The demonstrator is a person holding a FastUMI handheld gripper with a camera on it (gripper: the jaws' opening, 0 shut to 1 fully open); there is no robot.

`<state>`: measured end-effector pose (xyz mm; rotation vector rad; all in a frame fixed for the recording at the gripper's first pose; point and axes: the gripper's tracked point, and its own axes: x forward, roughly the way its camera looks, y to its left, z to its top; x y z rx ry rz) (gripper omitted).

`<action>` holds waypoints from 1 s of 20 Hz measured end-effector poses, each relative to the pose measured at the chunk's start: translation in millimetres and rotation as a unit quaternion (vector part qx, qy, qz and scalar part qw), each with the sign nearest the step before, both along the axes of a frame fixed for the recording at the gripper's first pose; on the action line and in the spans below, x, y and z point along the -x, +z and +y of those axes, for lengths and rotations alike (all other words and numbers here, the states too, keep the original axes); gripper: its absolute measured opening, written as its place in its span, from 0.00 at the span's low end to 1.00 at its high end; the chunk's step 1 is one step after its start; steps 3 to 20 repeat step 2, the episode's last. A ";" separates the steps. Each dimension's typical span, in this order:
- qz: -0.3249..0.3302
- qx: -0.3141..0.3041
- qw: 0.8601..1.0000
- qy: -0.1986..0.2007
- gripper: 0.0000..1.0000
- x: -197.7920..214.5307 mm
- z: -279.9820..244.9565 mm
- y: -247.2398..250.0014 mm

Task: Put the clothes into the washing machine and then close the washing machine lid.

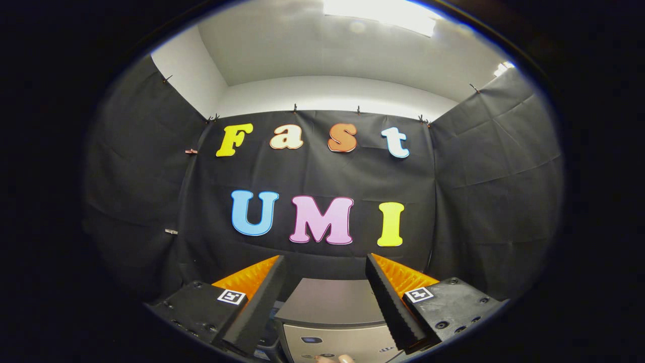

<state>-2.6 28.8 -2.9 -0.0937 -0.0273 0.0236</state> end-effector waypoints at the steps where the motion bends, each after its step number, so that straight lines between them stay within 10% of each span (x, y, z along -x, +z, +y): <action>1: 0.000 0.001 1.000 0.000 0.99 0.0 0.9 -0.5; 20: 0.001 0.002 1.000 0.000 0.99 -1.6 2.1 -0.4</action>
